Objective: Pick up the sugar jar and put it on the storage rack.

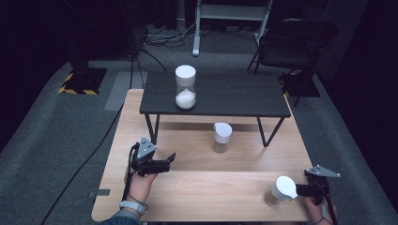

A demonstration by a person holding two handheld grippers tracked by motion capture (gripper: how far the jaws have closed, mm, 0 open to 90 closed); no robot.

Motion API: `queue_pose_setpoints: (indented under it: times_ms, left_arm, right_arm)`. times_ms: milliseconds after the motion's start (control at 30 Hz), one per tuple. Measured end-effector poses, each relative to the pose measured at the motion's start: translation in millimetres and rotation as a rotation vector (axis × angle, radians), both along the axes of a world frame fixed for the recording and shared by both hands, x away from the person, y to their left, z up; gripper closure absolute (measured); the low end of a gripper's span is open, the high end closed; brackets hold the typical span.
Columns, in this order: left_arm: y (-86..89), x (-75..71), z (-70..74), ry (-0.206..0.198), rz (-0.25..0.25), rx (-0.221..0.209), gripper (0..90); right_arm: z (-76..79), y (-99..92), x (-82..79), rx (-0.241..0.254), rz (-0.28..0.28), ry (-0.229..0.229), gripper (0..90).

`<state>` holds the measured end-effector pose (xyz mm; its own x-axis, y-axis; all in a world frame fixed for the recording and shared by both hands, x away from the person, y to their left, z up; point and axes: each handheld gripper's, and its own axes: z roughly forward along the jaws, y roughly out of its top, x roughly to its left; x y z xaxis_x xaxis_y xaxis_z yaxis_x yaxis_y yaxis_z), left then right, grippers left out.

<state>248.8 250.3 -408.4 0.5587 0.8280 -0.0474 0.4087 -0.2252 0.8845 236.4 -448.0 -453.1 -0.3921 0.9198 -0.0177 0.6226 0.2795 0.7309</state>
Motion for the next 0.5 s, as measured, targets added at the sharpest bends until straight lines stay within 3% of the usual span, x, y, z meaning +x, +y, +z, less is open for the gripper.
queue_pose_setpoints:
  times_ms: [500]
  left_arm:
    - [-1.5, 0.3, -19.5, 0.052, 0.014, 0.039, 10.9]
  right_arm:
    - [0.0, 0.0, 0.0, 0.0, 0.0, 0.0, 5.6]
